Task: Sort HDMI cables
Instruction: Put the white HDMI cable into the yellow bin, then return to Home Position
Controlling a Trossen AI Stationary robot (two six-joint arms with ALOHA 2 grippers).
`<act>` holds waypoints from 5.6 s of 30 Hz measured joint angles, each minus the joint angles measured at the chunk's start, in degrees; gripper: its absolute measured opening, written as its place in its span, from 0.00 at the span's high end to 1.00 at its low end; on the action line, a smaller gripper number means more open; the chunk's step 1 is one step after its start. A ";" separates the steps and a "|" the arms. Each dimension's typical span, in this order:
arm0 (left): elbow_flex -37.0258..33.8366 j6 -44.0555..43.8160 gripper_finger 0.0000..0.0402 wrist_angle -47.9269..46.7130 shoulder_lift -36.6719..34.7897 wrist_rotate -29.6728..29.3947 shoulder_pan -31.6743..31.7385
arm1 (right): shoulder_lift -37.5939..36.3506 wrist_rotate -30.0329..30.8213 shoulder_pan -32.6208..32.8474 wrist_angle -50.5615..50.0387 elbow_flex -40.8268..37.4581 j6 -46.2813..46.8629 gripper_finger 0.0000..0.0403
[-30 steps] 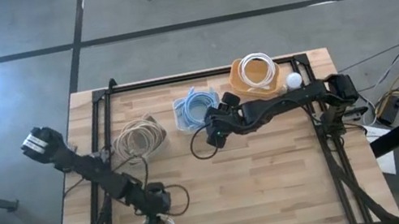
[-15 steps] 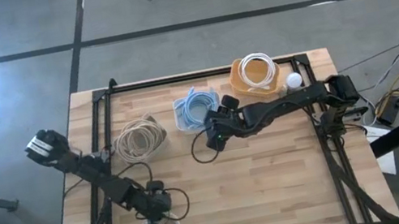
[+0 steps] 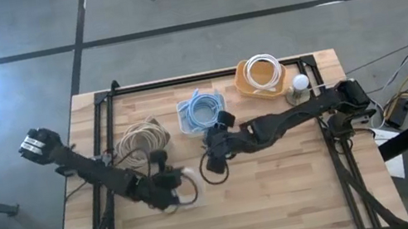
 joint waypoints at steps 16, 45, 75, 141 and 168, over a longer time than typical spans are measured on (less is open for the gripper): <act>4.39 12.12 0.95 11.63 0.00 -0.50 15.97 | 0.07 7.94 2.43 4.52 -2.39 -5.21 0.59; 9.04 23.55 0.93 17.43 0.03 9.12 23.44 | 0.02 17.71 0.63 -0.24 -5.87 -3.10 0.94; 8.17 22.01 0.70 16.86 1.38 12.21 25.56 | -8.14 22.13 -2.82 -43.60 -5.48 30.24 0.94; 7.84 18.88 0.70 14.32 1.38 12.21 25.56 | -23.30 12.70 -46.75 -1.18 -31.84 -16.01 0.68; 7.84 18.79 0.70 14.30 1.38 12.21 25.56 | -22.64 -0.30 -46.55 -1.17 -31.02 -13.69 0.44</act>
